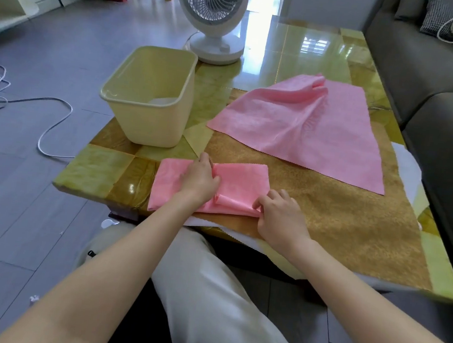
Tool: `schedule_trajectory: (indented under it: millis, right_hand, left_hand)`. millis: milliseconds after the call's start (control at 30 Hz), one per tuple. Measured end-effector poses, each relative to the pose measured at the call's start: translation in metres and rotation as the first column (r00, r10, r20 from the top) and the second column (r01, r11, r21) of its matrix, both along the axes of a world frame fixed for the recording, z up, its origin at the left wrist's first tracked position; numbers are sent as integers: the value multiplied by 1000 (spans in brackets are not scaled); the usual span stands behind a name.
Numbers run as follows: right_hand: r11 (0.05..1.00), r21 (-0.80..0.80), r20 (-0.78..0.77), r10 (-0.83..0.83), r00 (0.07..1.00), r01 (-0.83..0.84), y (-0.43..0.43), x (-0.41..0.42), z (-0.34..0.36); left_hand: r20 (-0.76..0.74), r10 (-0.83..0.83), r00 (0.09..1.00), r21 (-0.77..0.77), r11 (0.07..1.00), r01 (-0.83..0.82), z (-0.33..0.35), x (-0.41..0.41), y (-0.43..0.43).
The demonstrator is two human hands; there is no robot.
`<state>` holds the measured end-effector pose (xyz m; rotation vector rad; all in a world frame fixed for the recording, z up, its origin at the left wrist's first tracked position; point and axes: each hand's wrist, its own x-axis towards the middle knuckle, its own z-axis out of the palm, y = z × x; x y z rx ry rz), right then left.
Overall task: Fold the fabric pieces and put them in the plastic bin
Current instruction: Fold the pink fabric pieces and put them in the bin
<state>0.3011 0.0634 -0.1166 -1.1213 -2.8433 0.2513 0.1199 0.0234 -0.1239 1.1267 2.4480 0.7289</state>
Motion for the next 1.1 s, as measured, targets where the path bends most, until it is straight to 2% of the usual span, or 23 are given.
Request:
schedule_trajectory:
  millis: [100,200,300,433,633,800,933,1033,1100]
  right_hand:
    - [999,-35,-83,4,997,-7,0,-7,10]
    - [991,-110,-141,56,988,-72,-5,-23,15]
    - [961,-232,-129,123,984,-151,-16,-43,15]
    - [906,-353,-115,203,972,-231,-40,-61,9]
    - [921,-275,21,294,956,-277,-56,-72,-2]
    - [911,-327,-31,254,967,-250,-50,-73,-1]
    - [884,-409,-148,182,972,-228,-40,-73,2]
    - [905,-392,-316,34,948,-163,-31,-67,11]
    - [890,-448,-462,-152,874,-83,-22,-60,19]
  left_hand:
    - [80,27,996,92,995,-34,6,-10,-12]
    - [7,113,994,133,985,-113,9,-31,-34]
    - [7,217,976,94,972,-217,4,-50,-59]
    - [110,279,954,66,956,-287,-5,-57,-81]
    - [316,300,900,56,941,-334,-2,-50,-82]
    - [411,247,878,150,931,-332,11,-43,-80]
    - [488,174,855,262,906,-334,31,-27,-68]
    - [568,70,820,330,894,-305,52,-8,-55]
    - [600,-20,800,375,890,-258,63,7,-44]
